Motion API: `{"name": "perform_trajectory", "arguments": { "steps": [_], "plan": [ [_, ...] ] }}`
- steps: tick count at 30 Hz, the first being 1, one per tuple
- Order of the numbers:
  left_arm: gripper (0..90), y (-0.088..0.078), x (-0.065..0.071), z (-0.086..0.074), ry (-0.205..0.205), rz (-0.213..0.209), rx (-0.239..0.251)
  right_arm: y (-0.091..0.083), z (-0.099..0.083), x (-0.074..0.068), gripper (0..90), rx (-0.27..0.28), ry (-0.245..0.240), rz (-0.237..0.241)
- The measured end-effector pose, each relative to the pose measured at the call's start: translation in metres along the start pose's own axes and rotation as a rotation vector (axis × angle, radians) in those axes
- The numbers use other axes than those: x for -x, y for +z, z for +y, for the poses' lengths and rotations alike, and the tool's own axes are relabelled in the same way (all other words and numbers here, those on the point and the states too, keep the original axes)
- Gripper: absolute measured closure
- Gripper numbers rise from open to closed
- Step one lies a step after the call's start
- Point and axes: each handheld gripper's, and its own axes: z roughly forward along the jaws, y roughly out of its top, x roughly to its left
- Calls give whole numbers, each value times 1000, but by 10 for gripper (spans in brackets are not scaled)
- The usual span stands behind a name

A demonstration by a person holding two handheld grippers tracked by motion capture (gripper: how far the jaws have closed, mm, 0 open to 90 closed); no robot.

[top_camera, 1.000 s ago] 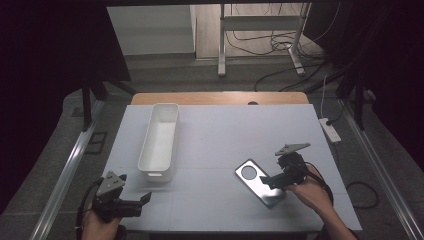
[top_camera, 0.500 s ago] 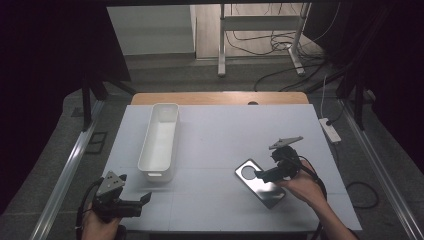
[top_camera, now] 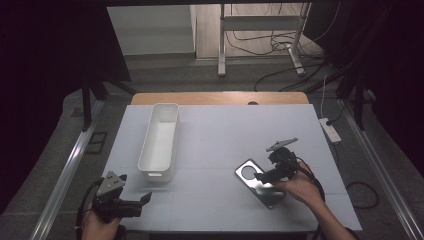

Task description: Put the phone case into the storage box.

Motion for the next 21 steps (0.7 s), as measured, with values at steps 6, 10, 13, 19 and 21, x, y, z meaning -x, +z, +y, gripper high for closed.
{"name": "perform_trajectory", "arguments": {
  "steps": [6, 10, 13, 19, 21],
  "plan": [
    [0, 0, 0, 0, 2, -1, -1, 7, -5, 1, 13, -36, -2, -6],
    [0, 0, 0, 0, 3, -1, -2, 12, -9, 2, 17, -56, -8, -8],
    [0, 0, 0, 0, 3, -1, -2, 15, -11, 3, 19, -73, -11, -12],
    [0, 0, 1, 0, 4, -2, -2, 19, -14, 3, 19, -94, -22, -22],
    [0, 0, 1, 0, 4, -2, -3, 21, -15, 3, 24, -104, -28, -30]
  ]
}}
